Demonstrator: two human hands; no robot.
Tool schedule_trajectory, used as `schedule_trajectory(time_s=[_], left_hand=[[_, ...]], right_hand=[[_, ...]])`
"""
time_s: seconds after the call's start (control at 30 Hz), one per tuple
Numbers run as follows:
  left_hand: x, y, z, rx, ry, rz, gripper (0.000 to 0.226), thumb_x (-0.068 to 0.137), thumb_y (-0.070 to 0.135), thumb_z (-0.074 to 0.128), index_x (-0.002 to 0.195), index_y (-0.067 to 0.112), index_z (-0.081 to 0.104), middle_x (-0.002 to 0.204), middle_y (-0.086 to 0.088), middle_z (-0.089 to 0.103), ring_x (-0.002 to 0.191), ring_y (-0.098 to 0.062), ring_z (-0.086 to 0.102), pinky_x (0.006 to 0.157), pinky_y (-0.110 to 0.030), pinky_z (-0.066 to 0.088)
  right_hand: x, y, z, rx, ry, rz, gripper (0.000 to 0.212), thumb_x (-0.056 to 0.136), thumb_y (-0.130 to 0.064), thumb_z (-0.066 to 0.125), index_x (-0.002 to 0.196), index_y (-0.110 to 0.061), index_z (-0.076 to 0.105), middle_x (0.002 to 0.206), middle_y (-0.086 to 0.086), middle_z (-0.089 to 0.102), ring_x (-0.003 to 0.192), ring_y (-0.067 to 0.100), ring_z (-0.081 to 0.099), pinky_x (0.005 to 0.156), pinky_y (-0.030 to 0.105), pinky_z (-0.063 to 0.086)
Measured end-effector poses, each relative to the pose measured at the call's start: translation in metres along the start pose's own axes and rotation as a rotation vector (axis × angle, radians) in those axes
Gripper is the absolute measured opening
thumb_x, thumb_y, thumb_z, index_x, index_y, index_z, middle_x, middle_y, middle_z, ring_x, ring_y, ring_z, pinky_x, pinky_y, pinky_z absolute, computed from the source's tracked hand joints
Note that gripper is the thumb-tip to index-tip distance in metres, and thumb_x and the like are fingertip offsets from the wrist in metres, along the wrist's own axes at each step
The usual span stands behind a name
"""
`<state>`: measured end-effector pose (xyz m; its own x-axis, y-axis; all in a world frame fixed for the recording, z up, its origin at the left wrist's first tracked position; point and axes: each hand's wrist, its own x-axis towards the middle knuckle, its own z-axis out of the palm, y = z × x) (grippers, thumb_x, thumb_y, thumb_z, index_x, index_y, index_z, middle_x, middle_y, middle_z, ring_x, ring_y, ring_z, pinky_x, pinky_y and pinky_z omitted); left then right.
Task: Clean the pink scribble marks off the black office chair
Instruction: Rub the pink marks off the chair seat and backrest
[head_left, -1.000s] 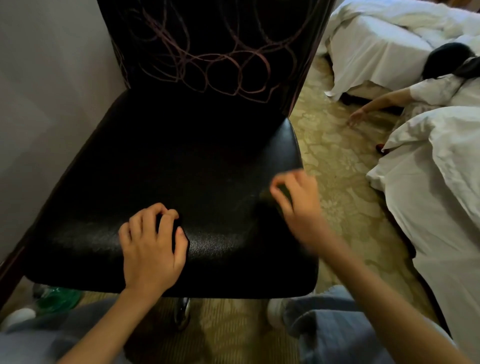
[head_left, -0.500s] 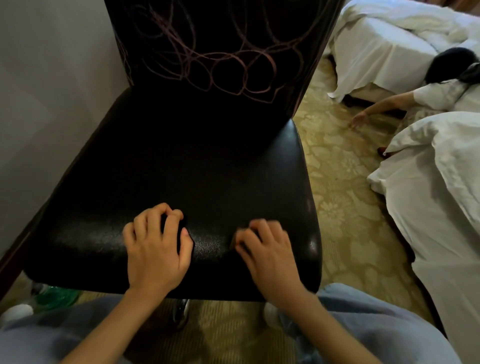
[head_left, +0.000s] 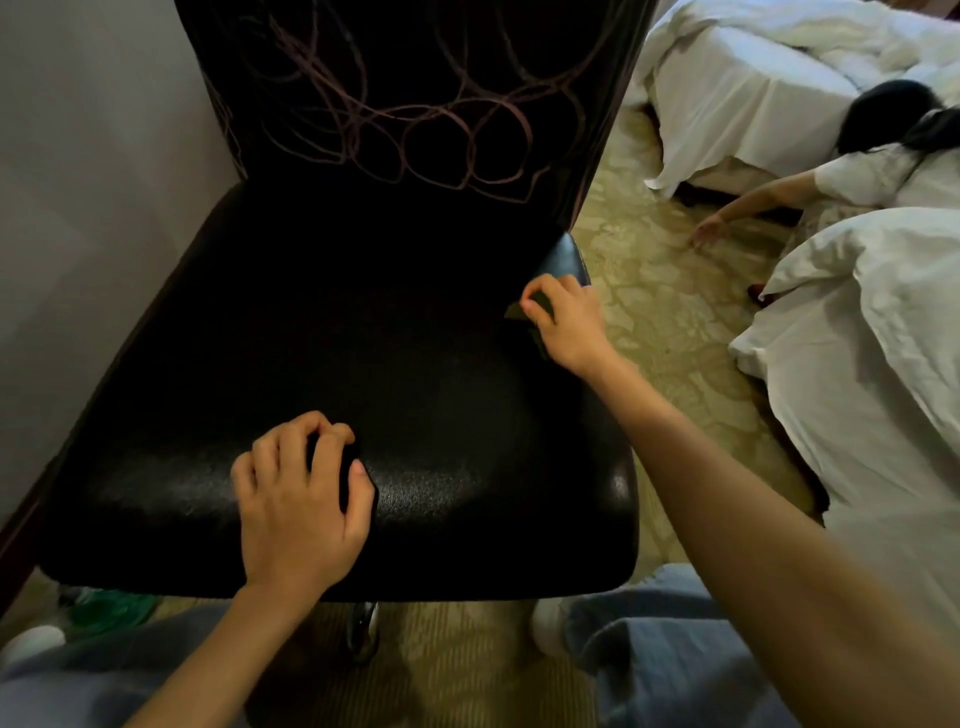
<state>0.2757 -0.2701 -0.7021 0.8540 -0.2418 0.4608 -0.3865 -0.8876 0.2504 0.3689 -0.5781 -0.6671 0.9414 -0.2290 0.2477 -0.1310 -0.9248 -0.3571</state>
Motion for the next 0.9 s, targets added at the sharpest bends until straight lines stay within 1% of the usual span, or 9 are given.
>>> schedule_trajectory(time_s=[0.13, 0.23, 0.3, 0.4, 0.47, 0.53, 0.63, 0.77, 0.9], left_hand=[[0.001, -0.002, 0.001, -0.005, -0.015, -0.007, 0.037, 0.084, 0.033, 0.04, 0.106, 0.008, 0.058, 0.111, -0.013, 0.051, 0.102, -0.033, 0.045, 0.083, -0.047, 0.034], [0.001, -0.005, 0.0, -0.007, -0.021, -0.005, 0.039, 0.084, 0.033, 0.04, 0.106, 0.007, 0.058, 0.112, -0.014, 0.05, 0.102, -0.034, 0.044, 0.083, -0.048, 0.033], [0.002, -0.007, -0.001, -0.007, -0.018, -0.004, 0.039, 0.084, 0.033, 0.038, 0.106, 0.007, 0.057, 0.112, -0.015, 0.05, 0.102, -0.035, 0.044, 0.082, -0.048, 0.033], [0.005, -0.013, -0.003, -0.006, -0.015, 0.016, 0.041, 0.084, 0.033, 0.038, 0.105, 0.005, 0.058, 0.112, -0.016, 0.05, 0.101, -0.037, 0.044, 0.08, -0.049, 0.033], [0.007, -0.018, -0.004, -0.006, -0.015, 0.022, 0.042, 0.083, 0.034, 0.038, 0.104, 0.005, 0.059, 0.111, -0.016, 0.051, 0.101, -0.036, 0.044, 0.081, -0.049, 0.033], [0.009, -0.025, -0.005, -0.011, -0.015, 0.03, 0.042, 0.083, 0.034, 0.038, 0.104, 0.005, 0.06, 0.111, -0.016, 0.052, 0.101, -0.035, 0.044, 0.081, -0.049, 0.034], [0.013, -0.034, -0.005, -0.039, -0.014, 0.049, 0.042, 0.083, 0.035, 0.038, 0.103, 0.006, 0.06, 0.11, -0.015, 0.053, 0.1, -0.035, 0.046, 0.081, -0.047, 0.034], [0.015, -0.039, -0.006, -0.062, -0.015, 0.055, 0.041, 0.083, 0.036, 0.039, 0.101, 0.006, 0.061, 0.109, -0.013, 0.055, 0.101, -0.033, 0.046, 0.082, -0.046, 0.033], [0.015, -0.041, -0.005, -0.08, -0.014, 0.051, 0.039, 0.082, 0.036, 0.04, 0.099, 0.009, 0.062, 0.108, -0.011, 0.055, 0.101, -0.03, 0.047, 0.083, -0.042, 0.033]], right_hand=[[-0.013, 0.011, 0.004, -0.061, -0.052, -0.062, 0.026, 0.096, -0.039, 0.045, 0.111, -0.023, 0.059, 0.111, 0.006, 0.055, 0.103, 0.031, 0.048, 0.086, 0.041, 0.038], [-0.06, 0.008, -0.009, -0.035, -0.026, -0.166, 0.039, 0.09, -0.046, 0.036, 0.105, -0.02, 0.06, 0.103, 0.006, 0.056, 0.091, 0.029, 0.05, 0.08, 0.041, 0.043], [-0.11, 0.012, -0.015, -0.021, 0.012, -0.181, 0.032, 0.09, -0.041, 0.038, 0.101, -0.02, 0.06, 0.101, 0.004, 0.055, 0.088, 0.023, 0.048, 0.077, 0.04, 0.044], [-0.196, -0.004, -0.021, 0.033, 0.007, -0.19, 0.015, 0.09, -0.036, 0.044, 0.101, -0.028, 0.052, 0.11, -0.004, 0.046, 0.098, 0.015, 0.042, 0.085, 0.029, 0.041], [-0.237, -0.02, -0.019, 0.023, -0.045, -0.249, 0.014, 0.087, -0.038, 0.044, 0.1, -0.034, 0.049, 0.114, -0.009, 0.043, 0.105, 0.011, 0.039, 0.086, 0.029, 0.042], [-0.253, -0.031, -0.019, -0.026, -0.073, -0.326, 0.016, 0.084, -0.042, 0.043, 0.099, -0.038, 0.048, 0.115, -0.013, 0.042, 0.106, 0.007, 0.038, 0.083, 0.027, 0.046], [-0.226, -0.043, -0.028, 0.153, -0.078, -0.309, 0.013, 0.09, -0.038, 0.044, 0.102, -0.036, 0.049, 0.114, -0.014, 0.042, 0.104, 0.004, 0.036, 0.086, 0.025, 0.042], [-0.12, -0.055, -0.026, 0.123, 0.122, -0.246, 0.024, 0.092, -0.035, 0.042, 0.105, -0.022, 0.058, 0.109, 0.004, 0.051, 0.096, 0.02, 0.045, 0.079, 0.034, 0.041], [-0.02, -0.067, 0.007, 0.062, 0.036, -0.144, 0.023, 0.098, -0.032, 0.044, 0.113, -0.02, 0.056, 0.115, 0.005, 0.048, 0.103, 0.025, 0.041, 0.083, 0.034, 0.034]])
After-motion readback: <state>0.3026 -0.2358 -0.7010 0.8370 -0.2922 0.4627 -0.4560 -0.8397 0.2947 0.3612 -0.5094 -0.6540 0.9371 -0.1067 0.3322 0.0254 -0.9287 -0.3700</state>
